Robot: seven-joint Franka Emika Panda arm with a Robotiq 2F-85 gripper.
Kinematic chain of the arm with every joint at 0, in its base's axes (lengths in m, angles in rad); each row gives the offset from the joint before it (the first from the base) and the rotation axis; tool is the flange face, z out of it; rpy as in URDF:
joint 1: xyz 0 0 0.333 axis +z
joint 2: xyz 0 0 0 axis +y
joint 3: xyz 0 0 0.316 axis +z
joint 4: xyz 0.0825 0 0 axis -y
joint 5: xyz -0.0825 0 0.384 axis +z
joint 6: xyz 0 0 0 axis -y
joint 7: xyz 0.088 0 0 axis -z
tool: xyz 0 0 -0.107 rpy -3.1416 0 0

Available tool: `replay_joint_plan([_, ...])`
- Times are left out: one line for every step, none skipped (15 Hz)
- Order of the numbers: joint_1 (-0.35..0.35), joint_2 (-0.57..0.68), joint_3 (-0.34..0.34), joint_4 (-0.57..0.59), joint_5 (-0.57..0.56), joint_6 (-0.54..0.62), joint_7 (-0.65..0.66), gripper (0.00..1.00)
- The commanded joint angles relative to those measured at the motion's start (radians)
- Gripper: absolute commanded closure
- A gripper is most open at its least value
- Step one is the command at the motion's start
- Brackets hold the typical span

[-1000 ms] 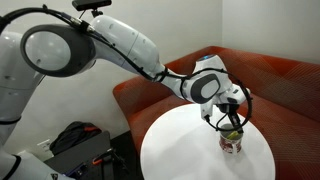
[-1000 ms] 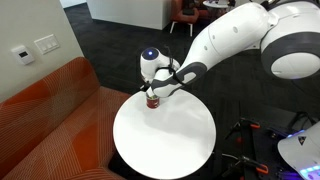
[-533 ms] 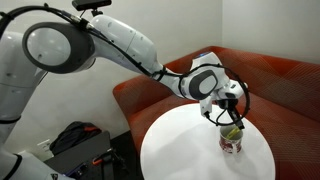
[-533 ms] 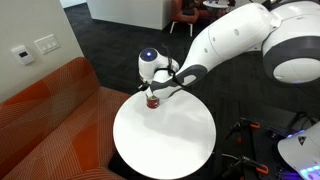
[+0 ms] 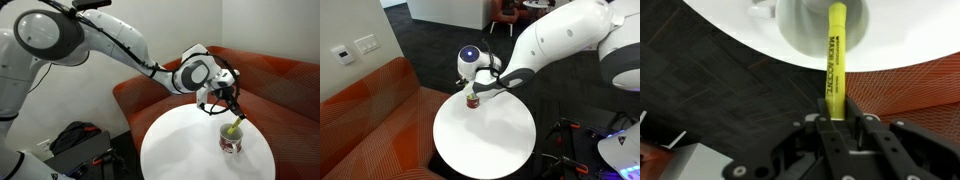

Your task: Pick up the marker from the cup and put it on the table

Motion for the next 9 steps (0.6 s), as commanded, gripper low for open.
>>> replay_joint_plan([0.099, -0.121, -0.080, -0.163, -0.056, 0.065, 0.079, 0.94])
replay_joint_plan([0.132, -0.144, -0.110, -0.196, -0.070, 0.082, 0.103, 0.94])
replay_joint_plan([0.159, -0.163, -0.136, -0.224, -0.084, 0.097, 0.120, 0.94])
replay_joint_plan([0.194, -0.186, -0.171, -0.256, -0.098, 0.114, 0.143, 0.94])
replay_joint_plan([0.225, -0.207, -0.201, -0.284, -0.111, 0.133, 0.158, 0.94])
replay_joint_plan([0.243, -0.229, -0.214, -0.308, -0.117, 0.148, 0.159, 0.94])
replay_joint_plan([0.246, -0.260, -0.212, -0.329, -0.112, 0.161, 0.141, 0.94])
replay_joint_plan([0.244, -0.294, -0.197, -0.351, -0.102, 0.164, 0.114, 0.94])
replay_joint_plan([0.226, -0.335, -0.163, -0.374, -0.091, 0.172, 0.080, 0.94])
